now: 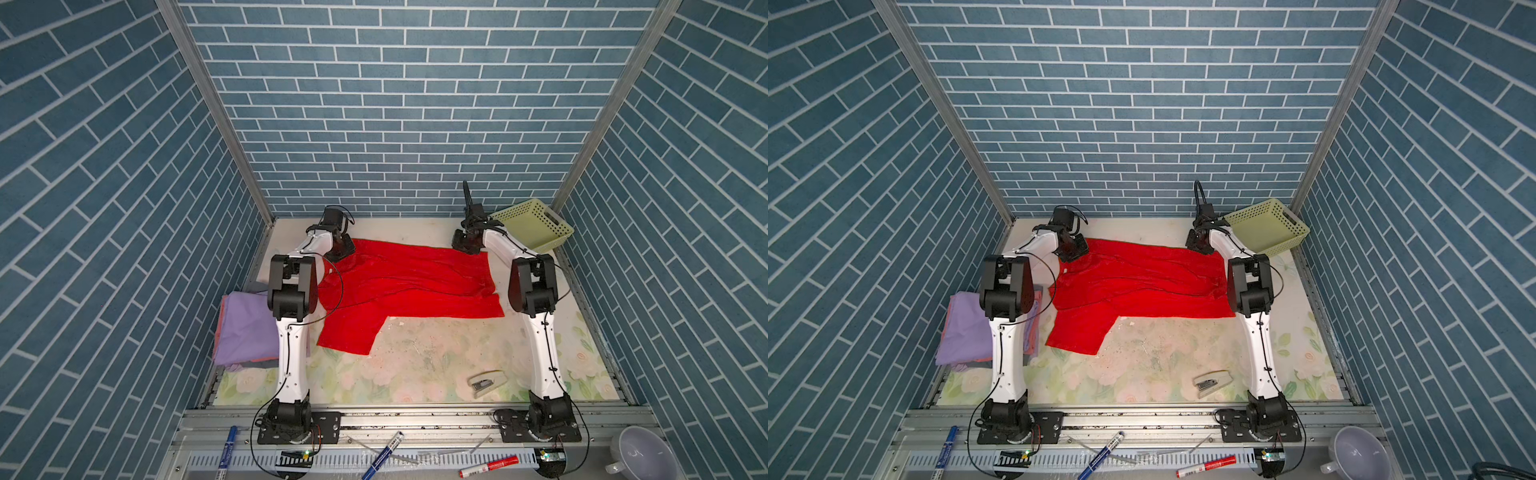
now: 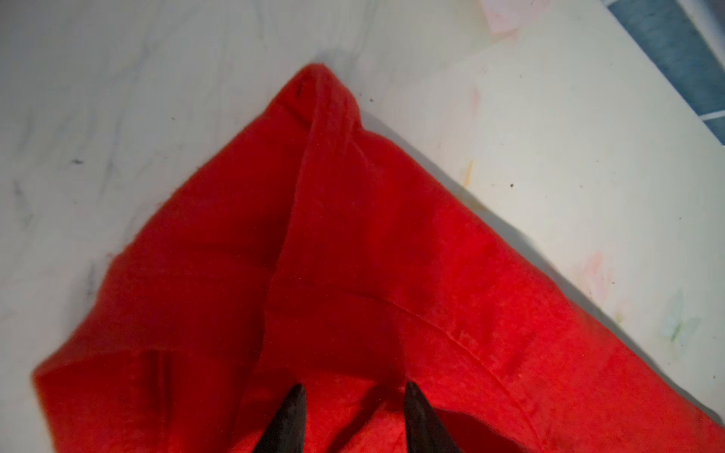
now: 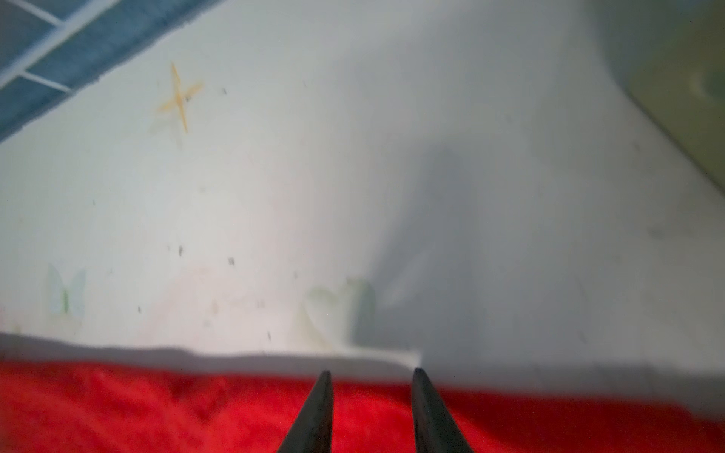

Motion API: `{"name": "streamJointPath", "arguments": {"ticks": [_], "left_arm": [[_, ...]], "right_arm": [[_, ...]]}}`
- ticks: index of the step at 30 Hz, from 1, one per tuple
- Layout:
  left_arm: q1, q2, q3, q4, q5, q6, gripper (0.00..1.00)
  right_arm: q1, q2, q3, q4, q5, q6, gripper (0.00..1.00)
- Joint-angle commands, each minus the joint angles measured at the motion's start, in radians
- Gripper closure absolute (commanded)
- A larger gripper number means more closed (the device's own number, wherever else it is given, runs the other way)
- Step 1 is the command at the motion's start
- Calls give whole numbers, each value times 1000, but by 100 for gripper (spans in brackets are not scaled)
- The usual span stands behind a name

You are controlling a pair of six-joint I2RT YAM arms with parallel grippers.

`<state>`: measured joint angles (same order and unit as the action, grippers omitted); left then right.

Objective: Fold and stack t-shirts
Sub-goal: Smooth out the T-shirt at the center of the table.

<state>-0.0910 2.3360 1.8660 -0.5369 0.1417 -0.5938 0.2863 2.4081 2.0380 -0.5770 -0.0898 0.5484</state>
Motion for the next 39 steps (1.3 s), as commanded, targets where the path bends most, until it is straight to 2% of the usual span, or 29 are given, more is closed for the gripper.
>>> {"name": "streamJointPath", "arguments": {"ticks": [1, 3, 4, 6, 13, 16, 23, 29, 34, 39], "left_arm": [[4, 2, -60, -48, 11, -11, 57], [4, -4, -64, -47, 13, -10, 57], [4, -5, -66, -48, 14, -9, 57], [4, -11, -74, -51, 15, -10, 57], [5, -43, -111, -61, 7, -3, 57], [8, -53, -126, -64, 14, -11, 57], [44, -80, -181, -14, 46, -60, 57], [54, -28, -107, -31, 99, -73, 57], [54, -2, -68, -40, 110, -87, 56], [64, 4, -59, -52, 106, -91, 56]], "right_arm": [[6, -139, -142, -16, 9, 84, 64], [15, -183, -221, -24, 10, 113, 60], [19, -202, -256, -19, 9, 121, 54], [25, -208, -306, -18, 15, 138, 49], [28, -164, -308, -39, 8, 196, 48], [27, -94, -218, -81, 9, 197, 48], [12, 140, 153, -278, -74, 217, 51], [-4, 330, 437, -349, -150, 248, 51], [-20, 384, 468, -206, -236, 313, 52], [-43, 394, 473, -58, -247, 326, 52]]}}
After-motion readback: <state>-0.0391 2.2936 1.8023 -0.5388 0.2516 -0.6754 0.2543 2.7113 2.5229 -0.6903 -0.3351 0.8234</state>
